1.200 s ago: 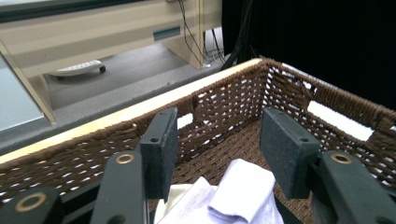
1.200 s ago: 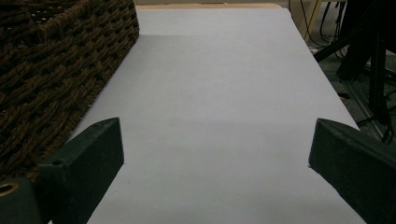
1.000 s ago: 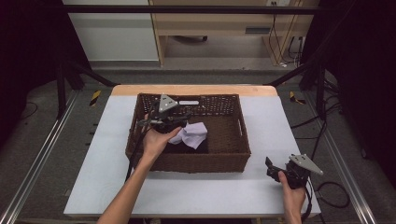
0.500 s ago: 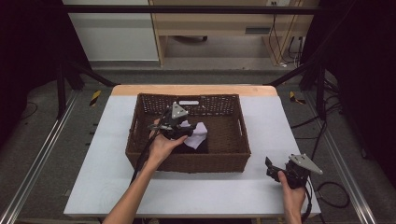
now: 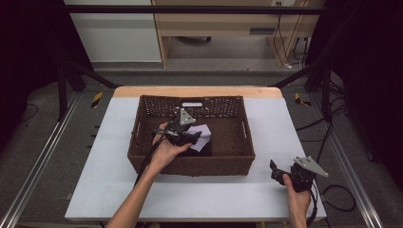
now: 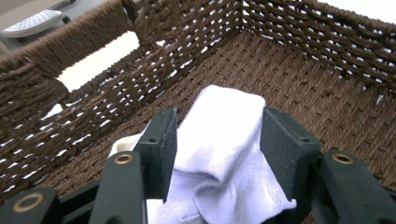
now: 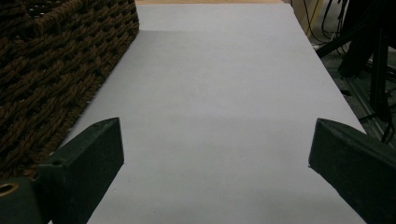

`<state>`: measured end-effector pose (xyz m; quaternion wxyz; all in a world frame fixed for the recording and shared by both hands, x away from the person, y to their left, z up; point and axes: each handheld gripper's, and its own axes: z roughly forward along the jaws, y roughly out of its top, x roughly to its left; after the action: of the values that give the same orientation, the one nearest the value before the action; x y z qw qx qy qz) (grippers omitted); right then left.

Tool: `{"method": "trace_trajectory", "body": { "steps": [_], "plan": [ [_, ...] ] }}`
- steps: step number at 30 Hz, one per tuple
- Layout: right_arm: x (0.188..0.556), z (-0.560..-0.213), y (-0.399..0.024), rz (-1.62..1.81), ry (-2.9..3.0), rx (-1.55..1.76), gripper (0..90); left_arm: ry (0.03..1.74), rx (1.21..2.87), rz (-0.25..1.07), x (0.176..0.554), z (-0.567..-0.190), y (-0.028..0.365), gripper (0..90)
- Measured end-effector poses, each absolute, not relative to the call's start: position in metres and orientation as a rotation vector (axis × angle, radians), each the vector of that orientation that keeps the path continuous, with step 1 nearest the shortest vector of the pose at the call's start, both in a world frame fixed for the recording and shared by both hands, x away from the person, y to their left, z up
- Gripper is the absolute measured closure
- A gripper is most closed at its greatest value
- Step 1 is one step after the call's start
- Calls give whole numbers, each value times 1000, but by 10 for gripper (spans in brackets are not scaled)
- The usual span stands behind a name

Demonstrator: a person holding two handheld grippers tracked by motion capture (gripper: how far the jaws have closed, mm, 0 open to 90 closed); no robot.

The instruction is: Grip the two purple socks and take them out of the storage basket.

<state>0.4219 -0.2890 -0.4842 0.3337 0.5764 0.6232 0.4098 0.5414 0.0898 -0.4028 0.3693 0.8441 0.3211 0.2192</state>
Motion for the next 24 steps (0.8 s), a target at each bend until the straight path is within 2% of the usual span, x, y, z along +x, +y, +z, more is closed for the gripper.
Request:
{"method": "trace_trajectory", "body": {
  "steps": [9, 11, 14, 15, 16, 21, 24],
  "plan": [
    [422, -484, -289, 1070, 1627, 1507, 38, 801, 2243, 564, 544, -412, 86, 468],
    [422, -484, -289, 1069, 1628, 1507, 38, 814, 2252, 550, 546, -413, 86, 555],
    [422, -484, -289, 1067, 1628, 1506, 38, 853, 2282, 561, 548, -415, 87, 631],
    [422, -484, -289, 1067, 1628, 1506, 38, 853, 2282, 561, 548, -415, 87, 707],
    [422, -484, -289, 1066, 1629, 1505, 38, 861, 2279, 550, 548, -415, 87, 707],
    [422, -484, -289, 1069, 1626, 1504, 38, 873, 2275, 525, 547, -414, 88, 847],
    [422, -484, -289, 1070, 1629, 1506, 39, 873, 2222, 514, 546, -410, 91, 860]
  ]
}}
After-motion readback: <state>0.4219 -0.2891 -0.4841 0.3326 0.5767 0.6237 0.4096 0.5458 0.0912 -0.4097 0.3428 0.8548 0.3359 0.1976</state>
